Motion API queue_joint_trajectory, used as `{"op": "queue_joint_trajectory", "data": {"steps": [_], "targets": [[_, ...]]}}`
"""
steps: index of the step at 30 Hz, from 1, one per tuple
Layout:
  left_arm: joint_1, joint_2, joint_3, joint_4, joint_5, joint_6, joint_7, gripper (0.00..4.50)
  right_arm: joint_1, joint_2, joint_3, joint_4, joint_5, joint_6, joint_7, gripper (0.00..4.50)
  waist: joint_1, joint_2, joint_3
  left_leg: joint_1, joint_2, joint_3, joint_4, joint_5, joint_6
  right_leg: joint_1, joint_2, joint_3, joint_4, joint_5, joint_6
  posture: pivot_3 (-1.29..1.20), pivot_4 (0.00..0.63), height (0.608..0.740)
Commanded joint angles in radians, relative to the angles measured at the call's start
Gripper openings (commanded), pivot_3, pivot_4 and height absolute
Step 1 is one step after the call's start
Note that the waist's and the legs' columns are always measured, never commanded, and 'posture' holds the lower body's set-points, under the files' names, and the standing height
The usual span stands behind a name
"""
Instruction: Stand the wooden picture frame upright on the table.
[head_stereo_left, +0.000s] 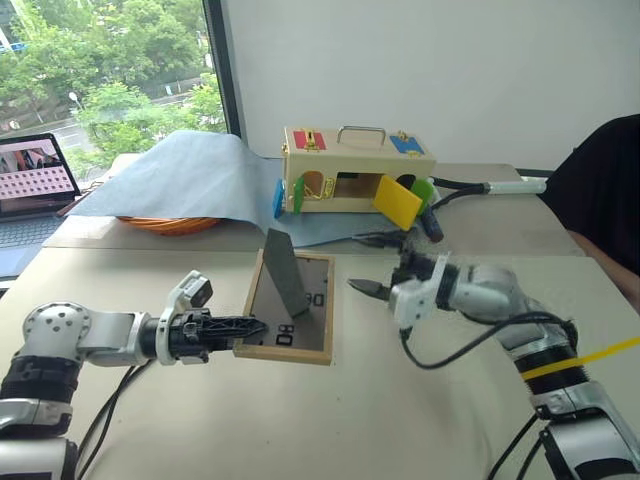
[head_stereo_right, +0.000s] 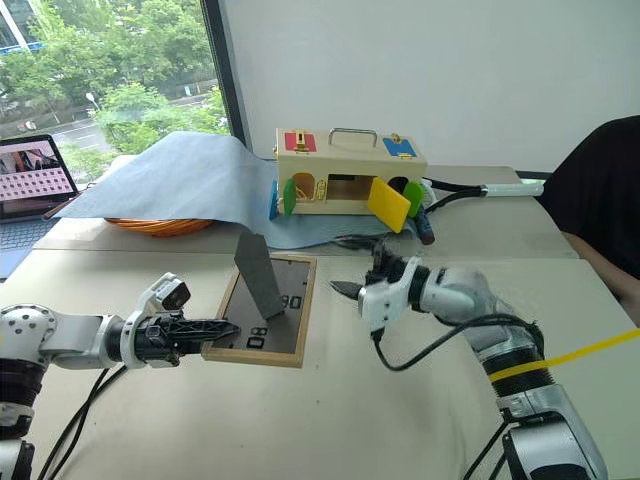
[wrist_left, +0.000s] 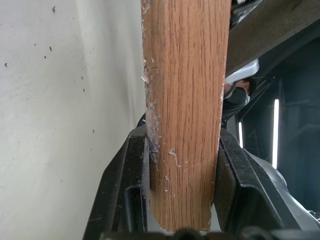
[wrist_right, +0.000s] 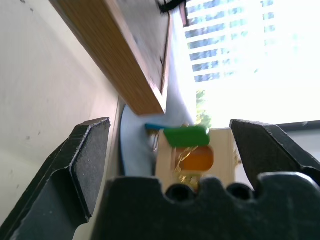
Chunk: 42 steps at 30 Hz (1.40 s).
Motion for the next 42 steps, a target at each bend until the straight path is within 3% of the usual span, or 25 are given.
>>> {"op": "queue_joint_trajectory", "data": {"steps": [1, 4, 7, 12, 13, 17, 21, 27, 31, 37, 42], "targets": [[-0.020, 0.005, 0.017, -0.021, 0.004, 0.003, -0.042, 1.12, -0.031, 0.029, -0.005, -0.007, -0.093, -0.053, -0.151, 4.45, 0.001, 0.000, 0.000, 0.000, 0.000, 0.000, 0.000, 0.000, 0.000, 0.000, 0.000, 0.000, 0.001, 0.000, 0.000, 0.00, 0.150, 0.667], [-0.002, 0.002, 0.027, -0.082, 0.055, 0.002, -0.062, 1.12, -0.058, 0.055, 0.014, 0.013, -0.131, -0.052, -0.206, 4.45, 0.001, 0.000, 0.000, 0.000, 0.000, 0.000, 0.003, 0.001, -0.001, 0.000, 0.000, 0.000, 0.005, 0.000, 0.000, 0.00, 0.150, 0.667], [0.021, -0.004, 0.049, -0.152, 0.116, -0.010, -0.091, 1.12, -0.078, 0.061, 0.030, 0.046, -0.090, -0.054, -0.199, 3.76, 0.000, -0.001, 0.002, 0.000, 0.000, -0.001, 0.009, 0.001, -0.001, -0.001, 0.000, 0.000, 0.012, -0.001, 0.000, 0.00, 0.150, 0.667], [0.063, 0.007, 0.089, -0.225, 0.199, -0.027, -0.166, 1.12, -0.094, 0.045, 0.035, 0.089, -0.063, -0.052, -0.205, 2.10, -0.002, -0.001, 0.002, -0.001, 0.000, -0.002, 0.018, 0.000, 0.000, 0.001, 0.000, 0.000, 0.016, -0.001, 0.001, 0.00, 0.150, 0.667], [0.072, 0.012, 0.099, -0.235, 0.218, -0.034, -0.182, 1.62, -0.094, 0.043, 0.035, 0.098, -0.054, -0.051, -0.205, 1.69, -0.002, -0.001, 0.002, -0.001, 0.000, -0.002, 0.018, 0.000, 0.000, 0.000, 0.000, 0.000, 0.016, -0.001, 0.001, 0.00, 0.150, 0.667], [0.134, 0.054, 0.168, -0.283, 0.298, -0.097, -0.303, 3.14, -0.107, 0.043, 0.034, 0.144, 0.011, -0.035, -0.183, 1.25, -0.002, -0.001, 0.003, -0.001, 0.000, -0.003, 0.019, 0.000, 0.000, 0.001, 0.000, -0.001, 0.017, -0.001, 0.001, 0.00, 0.150, 0.667], [0.238, 0.083, 0.334, -0.306, 0.382, -0.249, -0.391, 4.49, -0.142, 0.065, 0.032, 0.230, 0.174, 0.031, -0.075, 1.25, -0.014, -0.001, 0.003, -0.003, 0.000, -0.003, 0.019, 0.000, 0.000, -0.001, 0.000, -0.001, 0.018, -0.001, 0.001, 0.00, 0.150, 0.667], [0.451, 0.028, 0.525, -0.478, 0.491, -0.463, -0.472, 4.50, -0.167, 0.197, -0.014, 0.255, 0.679, 0.415, 0.342, 1.25, -0.030, -0.002, 0.004, -0.004, 0.000, -0.005, 0.019, 0.000, 0.001, 0.001, 0.000, -0.004, 0.019, -0.002, 0.000, 0.00, 0.150, 0.667], [0.533, -0.055, 0.544, -0.583, 0.548, -0.567, -0.440, 4.50, -0.189, 0.301, -0.109, 0.242, 0.995, 0.961, 0.497, 1.25, -0.023, -0.001, 0.004, -0.004, 0.000, -0.007, 0.019, 0.000, 0.000, 0.001, 0.000, -0.007, 0.020, -0.002, 0.000, 0.00, 0.150, 0.667], [0.573, -0.089, 0.520, -0.630, 0.593, -0.611, -0.432, 4.50, -0.170, 0.334, -0.112, 0.257, 1.033, 1.265, 0.538, 1.25, -0.009, -0.001, 0.004, -0.004, 0.000, -0.007, 0.019, 0.000, 0.000, -0.001, 0.000, -0.008, 0.020, -0.002, -0.001, 0.00, 0.150, 0.667], [0.612, -0.095, 0.496, -0.694, 0.665, -0.666, -0.413, 4.50, -0.139, 0.348, -0.111, 0.268, 1.026, 1.381, 0.570, 1.25, -0.004, 0.000, 0.004, -0.005, 0.000, -0.007, 0.017, 0.000, 0.000, -0.001, 0.000, -0.008, 0.017, -0.002, -0.001, 0.00, 0.150, 0.667]]}}
